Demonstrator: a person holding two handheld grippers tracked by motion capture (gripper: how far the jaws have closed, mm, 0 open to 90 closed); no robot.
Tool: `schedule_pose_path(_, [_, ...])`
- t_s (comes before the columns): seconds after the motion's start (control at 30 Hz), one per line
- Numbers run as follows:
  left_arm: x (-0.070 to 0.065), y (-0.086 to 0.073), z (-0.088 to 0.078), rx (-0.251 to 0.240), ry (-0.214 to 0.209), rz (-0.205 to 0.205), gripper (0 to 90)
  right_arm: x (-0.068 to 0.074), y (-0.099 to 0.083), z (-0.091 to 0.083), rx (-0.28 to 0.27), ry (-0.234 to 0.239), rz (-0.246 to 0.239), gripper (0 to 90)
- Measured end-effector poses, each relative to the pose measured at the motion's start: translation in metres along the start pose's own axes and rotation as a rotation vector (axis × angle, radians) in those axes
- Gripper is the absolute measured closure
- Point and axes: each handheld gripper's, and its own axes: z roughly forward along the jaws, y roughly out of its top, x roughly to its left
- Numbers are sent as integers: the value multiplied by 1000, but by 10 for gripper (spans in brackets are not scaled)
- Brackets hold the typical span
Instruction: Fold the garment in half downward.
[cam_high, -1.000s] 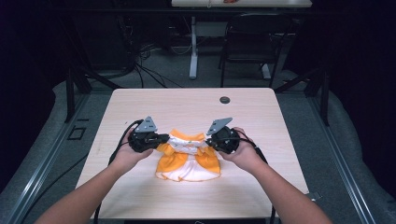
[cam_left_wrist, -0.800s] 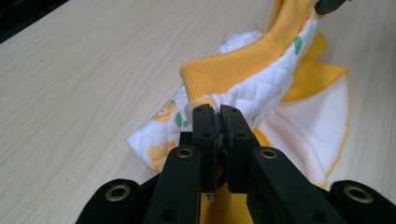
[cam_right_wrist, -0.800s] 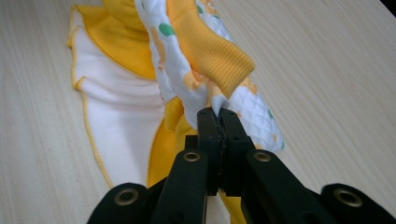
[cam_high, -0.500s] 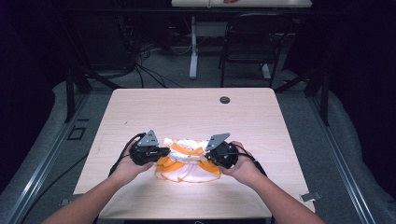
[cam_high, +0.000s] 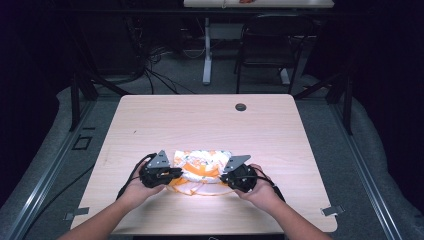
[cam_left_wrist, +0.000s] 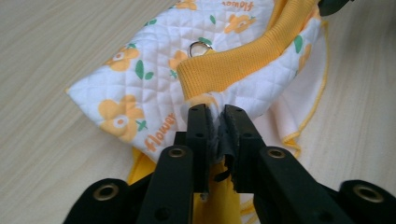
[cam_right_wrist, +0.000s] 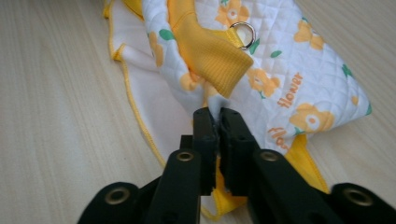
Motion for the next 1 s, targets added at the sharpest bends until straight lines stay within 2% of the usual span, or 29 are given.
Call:
schedule_pose_path(0.13, [2,4,-7,-27,-15,-21,737,-2,0,-6,-42,7,42,768])
schedule_pose_path(0.27, [8,15,-17,-71,1,-35,686,-9,3,-13,-84,4,84,747])
schedule_pose_path(0.3, [10,17,-18,-73,13,-39,675,-10,3,-14,-85,-9,88,740])
schedule_pose_path(0.4, [16,22,-16,-52,61,-58,658,-15,5,-12,-90,-26,108,722])
schedule_pose_path(0.6, [24,22,3,-14,80,-103,592,-21,11,-2,-88,-42,126,700])
schedule_pose_path(0.7, [24,22,8,-7,65,-113,562,-22,14,4,-77,-31,132,681])
schedule_pose_path(0.77, [22,21,9,-8,42,-115,549,-20,15,6,-75,-14,126,671])
schedule_pose_path(0.83, [20,19,9,-7,17,-108,528,-18,14,7,-72,3,115,662])
schedule_pose_path(1.0, [13,14,9,-1,-8,-86,486,-11,10,10,-56,14,105,630])
